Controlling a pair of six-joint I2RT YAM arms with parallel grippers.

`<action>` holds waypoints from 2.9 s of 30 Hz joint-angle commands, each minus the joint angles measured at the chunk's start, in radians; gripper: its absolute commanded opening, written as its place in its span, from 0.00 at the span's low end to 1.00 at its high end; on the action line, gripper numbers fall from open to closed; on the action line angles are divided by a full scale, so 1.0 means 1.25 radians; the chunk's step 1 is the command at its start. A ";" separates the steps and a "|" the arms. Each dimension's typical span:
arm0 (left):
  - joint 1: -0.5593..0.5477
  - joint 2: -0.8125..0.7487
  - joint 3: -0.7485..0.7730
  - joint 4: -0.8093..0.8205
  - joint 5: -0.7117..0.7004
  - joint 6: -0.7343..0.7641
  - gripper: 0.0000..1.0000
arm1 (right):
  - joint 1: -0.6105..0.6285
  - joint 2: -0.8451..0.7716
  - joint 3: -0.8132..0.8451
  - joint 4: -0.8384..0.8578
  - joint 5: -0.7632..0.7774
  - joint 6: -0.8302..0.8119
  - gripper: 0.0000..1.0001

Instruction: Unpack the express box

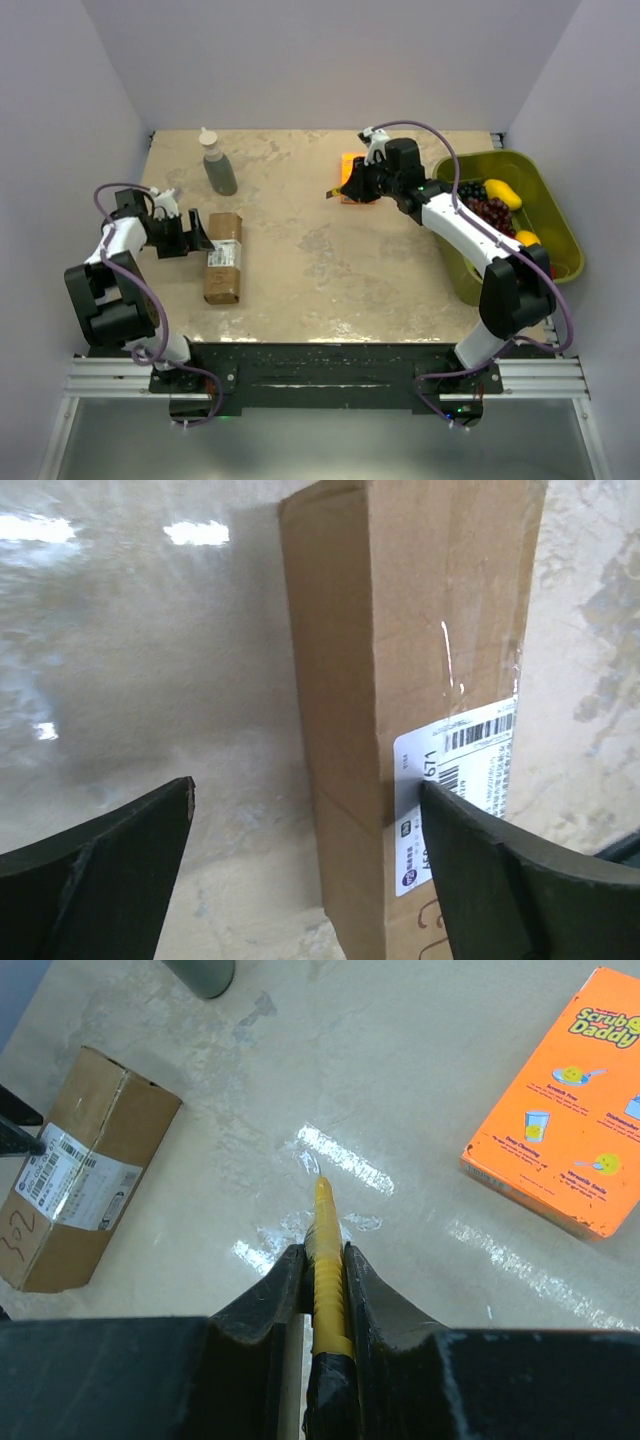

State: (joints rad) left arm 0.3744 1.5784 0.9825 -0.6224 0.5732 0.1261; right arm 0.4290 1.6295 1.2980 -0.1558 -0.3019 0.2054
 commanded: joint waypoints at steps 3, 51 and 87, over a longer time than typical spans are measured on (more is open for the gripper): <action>-0.042 -0.160 0.062 0.066 -0.052 -0.038 1.00 | -0.001 0.002 0.032 0.047 -0.014 -0.013 0.00; -0.392 0.093 0.153 -0.072 -0.439 -0.159 0.72 | -0.002 -0.078 -0.025 0.040 -0.011 -0.083 0.00; -0.433 0.103 0.280 0.211 0.076 -0.155 0.51 | -0.062 0.003 0.226 -0.220 0.075 -0.186 0.00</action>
State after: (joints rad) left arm -0.1551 1.7973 1.2312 0.1261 0.8127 -0.5167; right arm 0.3996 1.6932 1.5890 -0.4564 -0.2195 -0.0463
